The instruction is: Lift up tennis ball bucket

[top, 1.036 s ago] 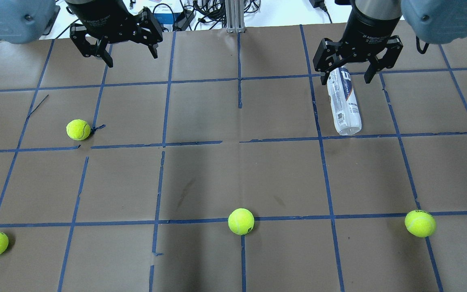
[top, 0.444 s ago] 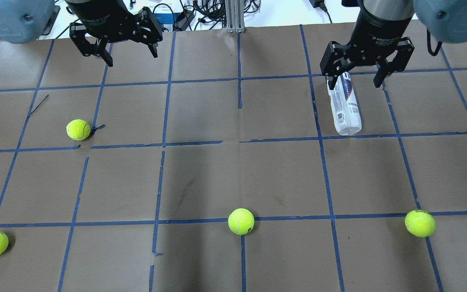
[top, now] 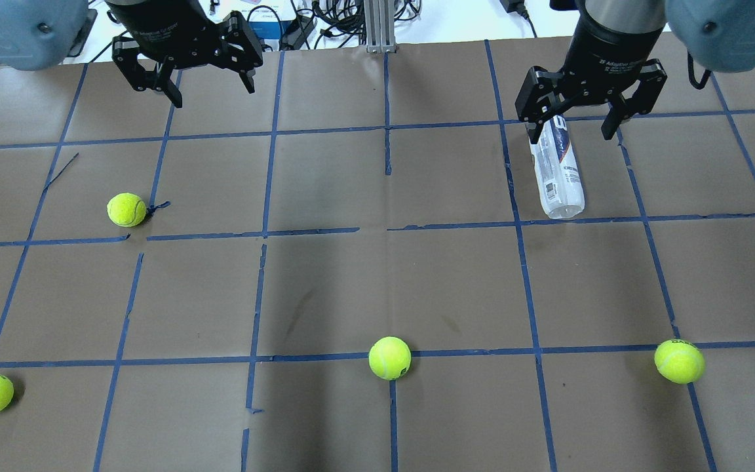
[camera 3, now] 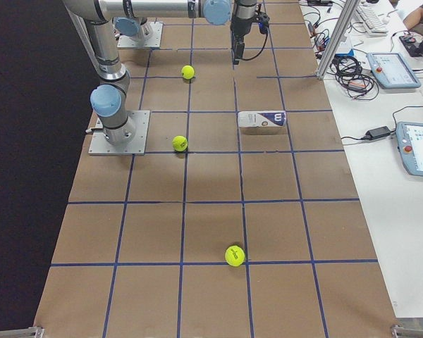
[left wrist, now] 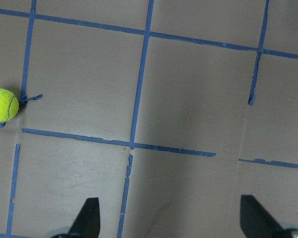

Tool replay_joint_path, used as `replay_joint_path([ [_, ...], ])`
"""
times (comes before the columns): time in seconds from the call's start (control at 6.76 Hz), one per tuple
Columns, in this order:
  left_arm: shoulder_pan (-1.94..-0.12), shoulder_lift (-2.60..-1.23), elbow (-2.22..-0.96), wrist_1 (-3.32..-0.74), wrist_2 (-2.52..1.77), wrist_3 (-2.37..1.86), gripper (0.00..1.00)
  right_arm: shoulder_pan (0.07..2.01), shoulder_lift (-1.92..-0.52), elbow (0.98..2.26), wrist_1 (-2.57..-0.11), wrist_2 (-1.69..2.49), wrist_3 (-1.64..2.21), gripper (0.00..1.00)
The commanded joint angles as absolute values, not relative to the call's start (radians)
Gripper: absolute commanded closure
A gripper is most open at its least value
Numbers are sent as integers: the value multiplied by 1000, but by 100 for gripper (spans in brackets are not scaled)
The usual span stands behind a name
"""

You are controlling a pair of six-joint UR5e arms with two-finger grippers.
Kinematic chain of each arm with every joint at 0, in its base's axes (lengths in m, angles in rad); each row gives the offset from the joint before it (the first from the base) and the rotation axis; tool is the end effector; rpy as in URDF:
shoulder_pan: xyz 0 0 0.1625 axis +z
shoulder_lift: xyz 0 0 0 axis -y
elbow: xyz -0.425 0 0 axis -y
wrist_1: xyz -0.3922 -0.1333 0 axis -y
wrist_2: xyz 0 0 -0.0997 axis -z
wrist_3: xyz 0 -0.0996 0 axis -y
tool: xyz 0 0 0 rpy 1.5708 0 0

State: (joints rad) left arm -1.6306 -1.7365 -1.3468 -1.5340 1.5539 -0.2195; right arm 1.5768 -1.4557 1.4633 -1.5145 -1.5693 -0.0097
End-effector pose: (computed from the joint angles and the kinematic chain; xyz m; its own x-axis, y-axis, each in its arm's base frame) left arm -0.1688 -0.5613 0.5149 -0.9870 -0.1565 0.0371 -0.1592 0.9832 -0.0890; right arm 0.1367 -0.5333 0.4759 -0.9999 -0.0156 -0.0021 -0.0157 0.9978 0.0638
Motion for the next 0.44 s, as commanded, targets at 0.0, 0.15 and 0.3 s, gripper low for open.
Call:
replay_joint_path([
  [0.0,-1631,-1736,-1347,-1534,1552,-221,0,1575,-1439,1468,-1569,-1568,-46,0],
  [0.15,-1631,-1736,-1347,-1534,1554,-219,0,1572,-1389,1462,-1666,-1572,-73,0],
  [0.3,-1631,-1736,-1347,-1534,1552,-221,0,1569,-1344,1465,-1704,-1583,-112,0],
])
